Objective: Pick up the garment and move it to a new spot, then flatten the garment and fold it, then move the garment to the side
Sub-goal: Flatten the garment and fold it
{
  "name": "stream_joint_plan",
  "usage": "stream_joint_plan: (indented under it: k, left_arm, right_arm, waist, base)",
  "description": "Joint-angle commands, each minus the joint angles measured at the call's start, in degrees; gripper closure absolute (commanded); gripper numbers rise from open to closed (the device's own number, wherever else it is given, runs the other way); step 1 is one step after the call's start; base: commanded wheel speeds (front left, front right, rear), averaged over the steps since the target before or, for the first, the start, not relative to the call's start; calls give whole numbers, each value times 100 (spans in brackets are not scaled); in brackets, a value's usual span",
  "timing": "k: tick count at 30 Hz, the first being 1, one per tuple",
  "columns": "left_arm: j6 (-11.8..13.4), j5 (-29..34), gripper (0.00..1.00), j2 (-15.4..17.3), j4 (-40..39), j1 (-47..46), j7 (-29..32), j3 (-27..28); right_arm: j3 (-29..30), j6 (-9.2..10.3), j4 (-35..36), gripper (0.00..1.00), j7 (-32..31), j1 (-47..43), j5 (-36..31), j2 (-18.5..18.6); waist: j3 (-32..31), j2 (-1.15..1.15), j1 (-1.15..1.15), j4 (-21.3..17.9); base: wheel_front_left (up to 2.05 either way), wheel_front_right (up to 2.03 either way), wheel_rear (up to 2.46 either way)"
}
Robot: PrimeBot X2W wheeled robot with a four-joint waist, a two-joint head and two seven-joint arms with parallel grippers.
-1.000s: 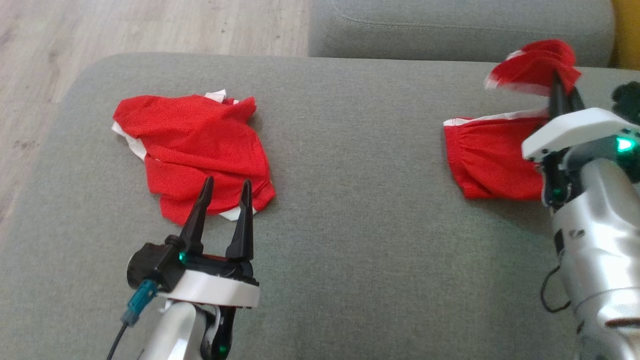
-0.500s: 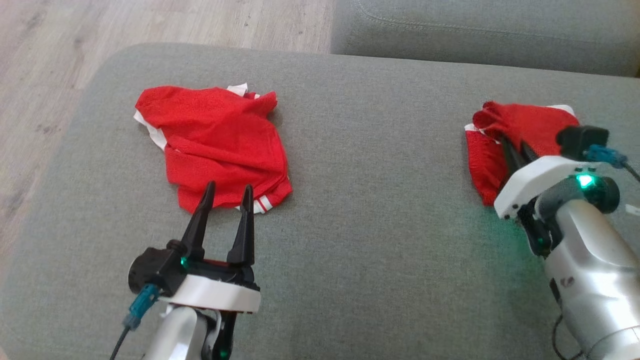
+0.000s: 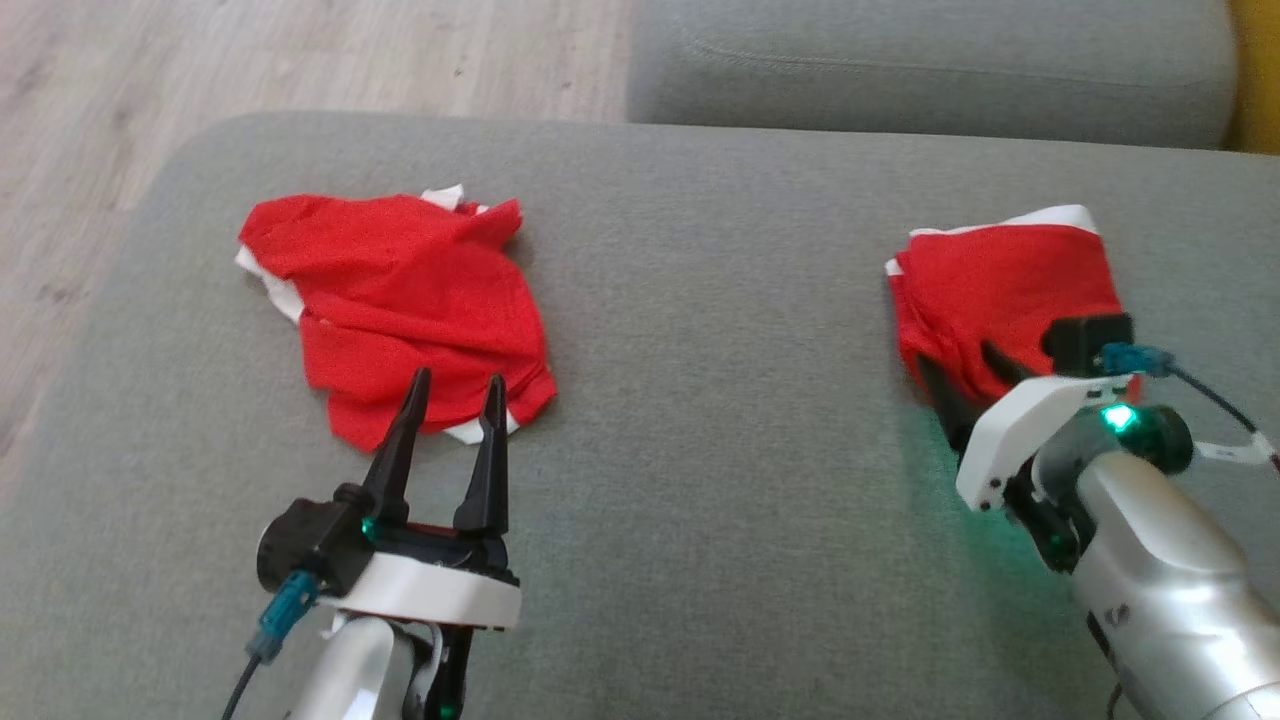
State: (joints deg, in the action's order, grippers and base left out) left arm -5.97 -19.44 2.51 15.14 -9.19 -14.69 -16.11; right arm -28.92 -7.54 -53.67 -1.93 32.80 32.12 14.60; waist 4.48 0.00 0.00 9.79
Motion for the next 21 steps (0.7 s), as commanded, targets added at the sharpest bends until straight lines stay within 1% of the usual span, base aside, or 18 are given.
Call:
stream_joint_plan:
  k: [1, 3, 6, 9, 11, 13, 15, 16, 19, 21]
  left_arm:
    - [24, 14, 0, 37, -165, -136, -30, 195]
    - [20, 15, 0, 37, -184, -143, -30, 195]
    - [31, 1, 0, 37, -219, -145, -30, 226]
    - [70, -29, 0, 37, -267, -138, -30, 286]
    - [116, -78, 0, 37, -316, -134, -30, 344]
    - [140, -29, 0, 37, -333, -131, -30, 387]
    - [164, -14, 0, 37, -334, -93, -30, 472]
    - [175, -23, 0, 37, -348, -49, -30, 555]
    - [186, -61, 0, 37, -362, 30, -30, 613]
    - [181, -86, 0, 37, -353, 81, -30, 593]
  right_arm:
    - [-30, 5, 219, 0, 177, 156, 85, 43]
    - [99, 5, 432, 0, 667, 196, 192, 107]
    - [268, 5, 622, 0, 1084, 146, 209, 170]
    - [488, 5, 891, 0, 1476, 45, -55, 251]
    - [776, 5, 1115, 0, 1600, -103, -244, 233]
    - [1078, 5, 1388, 0, 1658, -305, -585, 198]
    - [1429, 5, 1724, 0, 1681, -600, -913, 55]
    - [1810, 5, 2146, 0, 1688, -966, -1254, -154]
    - [2292, 5, 2779, 0, 1690, -1585, -1748, -528]
    - [2542, 5, 3060, 0, 1691, -1928, -1952, -771]
  waist:
    - [-59, 0, 0, -86]
    - [-143, 0, 0, -209]
    - [-240, 0, 0, -335]
    - [-297, 0, 0, -472]
    - [-325, 0, 0, -575]
    - [-336, 0, 0, -684]
    - [-357, 0, 0, -789]
    - [-362, 0, 0, -873]
    - [-338, 0, 0, -959]
    - [-309, 0, 0, -1005]
  base:
    - [0, 0, 0]
    - [0, 0, 0]
    - [0, 0, 0]
    - [0, 0, 0]
    - [0, 0, 0]
    - [0, 0, 0]
    - [0, 0, 0]
    - [0, 0, 0]
    - [0, 0, 0]
    - [0, 0, 0]
